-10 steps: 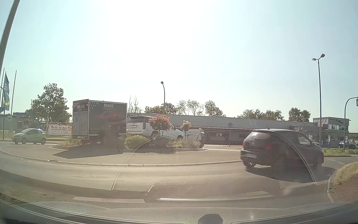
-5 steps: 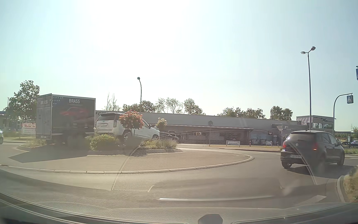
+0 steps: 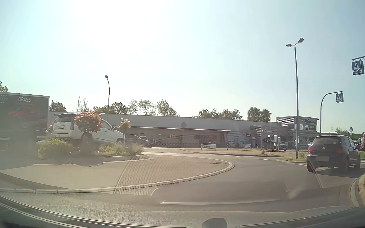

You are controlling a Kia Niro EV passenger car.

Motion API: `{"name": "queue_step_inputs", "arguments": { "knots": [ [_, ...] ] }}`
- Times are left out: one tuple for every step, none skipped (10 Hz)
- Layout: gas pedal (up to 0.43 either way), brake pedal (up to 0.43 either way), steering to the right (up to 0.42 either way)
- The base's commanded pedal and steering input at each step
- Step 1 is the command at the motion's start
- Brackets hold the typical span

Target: Follow the waypoints while adhering to traffic rules and regulations

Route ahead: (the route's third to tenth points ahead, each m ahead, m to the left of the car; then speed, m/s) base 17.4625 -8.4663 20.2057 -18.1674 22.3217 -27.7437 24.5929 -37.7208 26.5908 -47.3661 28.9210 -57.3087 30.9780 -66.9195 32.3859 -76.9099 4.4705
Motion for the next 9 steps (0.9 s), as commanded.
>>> {"name": "queue_step_inputs", "arguments": {
  "knots": [
    [0.189, 0.030, 0.246],
    [0.157, 0.030, 0.246],
    [0.150, 0.030, 0.246],
    [0.150, 0.030, 0.246],
    [0.150, 0.030, 0.248],
    [0.150, 0.030, 0.242],
    [0.150, 0.030, 0.241],
    [0.138, 0.030, 0.252],
    [0.138, 0.030, 0.266]
  ]
}}
